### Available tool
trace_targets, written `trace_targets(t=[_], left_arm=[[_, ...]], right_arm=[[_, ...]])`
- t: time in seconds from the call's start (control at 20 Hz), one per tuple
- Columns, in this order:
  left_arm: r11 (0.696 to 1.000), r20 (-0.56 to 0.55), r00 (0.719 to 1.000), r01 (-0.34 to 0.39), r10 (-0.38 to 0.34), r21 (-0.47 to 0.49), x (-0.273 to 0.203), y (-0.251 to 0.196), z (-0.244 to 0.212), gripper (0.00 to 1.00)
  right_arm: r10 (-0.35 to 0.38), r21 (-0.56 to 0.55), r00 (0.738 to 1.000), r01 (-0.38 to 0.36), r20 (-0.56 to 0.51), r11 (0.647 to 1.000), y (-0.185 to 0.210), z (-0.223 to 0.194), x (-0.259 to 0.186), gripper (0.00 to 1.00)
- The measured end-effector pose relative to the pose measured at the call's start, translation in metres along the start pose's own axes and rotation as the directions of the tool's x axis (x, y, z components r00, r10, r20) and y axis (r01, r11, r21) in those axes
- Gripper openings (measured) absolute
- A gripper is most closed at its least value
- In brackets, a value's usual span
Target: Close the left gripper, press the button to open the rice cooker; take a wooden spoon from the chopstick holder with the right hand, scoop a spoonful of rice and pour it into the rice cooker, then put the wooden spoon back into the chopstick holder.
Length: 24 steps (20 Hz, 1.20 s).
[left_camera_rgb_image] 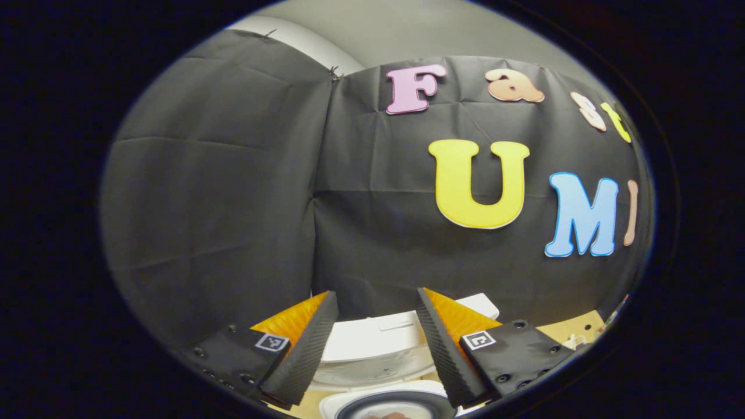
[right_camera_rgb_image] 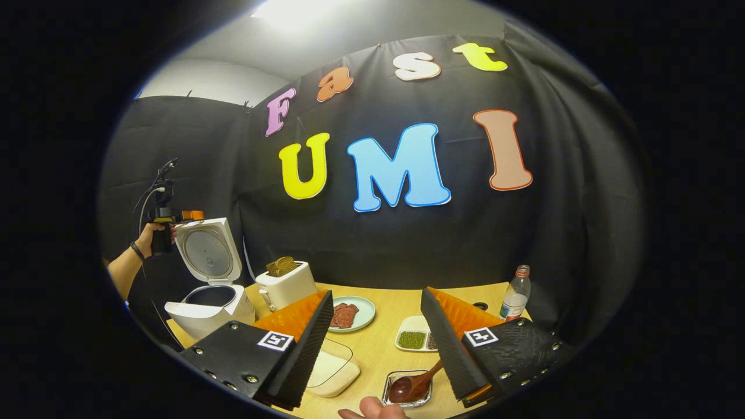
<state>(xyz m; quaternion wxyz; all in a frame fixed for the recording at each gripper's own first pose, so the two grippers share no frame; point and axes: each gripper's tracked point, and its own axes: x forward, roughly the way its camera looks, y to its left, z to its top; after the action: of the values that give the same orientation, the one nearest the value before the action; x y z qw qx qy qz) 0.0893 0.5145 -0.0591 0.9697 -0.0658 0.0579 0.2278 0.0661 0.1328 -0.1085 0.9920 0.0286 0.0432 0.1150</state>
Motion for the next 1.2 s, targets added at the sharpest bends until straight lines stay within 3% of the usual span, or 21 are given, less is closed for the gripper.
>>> trace_targets(t=[0.15,0.2,0.25,0.35,0.5,0.7,0.75,0.8,1.0,1.1,1.2], left_arm=[[0.998,-0.04,0.999,0.003,0.0,0.062,-0.001,-0.002,-0.005,0.89],[0.997,-0.049,0.999,0.006,-0.003,0.07,-0.002,-0.002,-0.006,0.93],[0.998,-0.055,0.998,0.008,-0.005,0.056,-0.004,-0.003,-0.004,0.96],[0.999,-0.053,0.999,0.013,-0.01,0.049,-0.012,-0.003,-0.006,0.93],[0.998,-0.03,0.999,0.044,-0.043,0.034,-0.041,-0.012,-0.013,0.89],[0.995,0.031,0.998,0.048,-0.051,0.09,-0.085,-0.029,-0.032,0.82],[0.994,0.031,0.998,0.049,-0.053,0.101,-0.098,-0.034,-0.039,0.82],[0.993,0.039,0.998,0.053,-0.057,0.107,-0.11,-0.038,-0.046,0.9],[0.986,0.015,0.996,0.084,-0.087,0.145,-0.142,-0.051,-0.077,0.89],[0.99,-0.022,0.995,0.099,-0.098,0.102,-0.153,-0.054,-0.089,0.82],[0.99,-0.066,0.989,0.133,-0.129,0.055,-0.162,-0.059,-0.101,0.9]], right_arm=[[0.002,0.009,1.0,-0.002,-0.013,1.0,-0.001,-0.005,0.006,0.92],[0.007,0.016,1.0,-0.007,-0.018,1.0,0.0,-0.008,0.007,0.92],[0.014,0.022,1.0,-0.013,-0.023,1.0,0.001,-0.01,0.008,0.92],[0.014,0.019,1.0,-0.013,-0.027,1.0,-0.001,-0.012,0.006,0.92],[0.016,0.031,1.0,-0.016,-0.008,0.999,-0.004,-0.008,-0.003,0.92],[0.012,0.024,1.0,-0.013,0.022,1.0,-0.003,0.0,-0.019,0.92],[0.014,0.022,0.999,-0.014,0.03,1.0,-0.001,0.002,-0.024,0.92],[0.019,0.022,0.999,-0.02,0.038,1.0,0.001,0.005,-0.029,0.92],[0.046,0.016,0.996,-0.047,0.072,0.999,0.018,0.017,-0.044,0.91],[0.06,0.0,0.995,-0.06,0.08,0.998,0.026,0.019,-0.049,0.91],[0.066,-0.014,0.994,-0.065,0.087,0.998,0.029,0.019,-0.054,0.91]])
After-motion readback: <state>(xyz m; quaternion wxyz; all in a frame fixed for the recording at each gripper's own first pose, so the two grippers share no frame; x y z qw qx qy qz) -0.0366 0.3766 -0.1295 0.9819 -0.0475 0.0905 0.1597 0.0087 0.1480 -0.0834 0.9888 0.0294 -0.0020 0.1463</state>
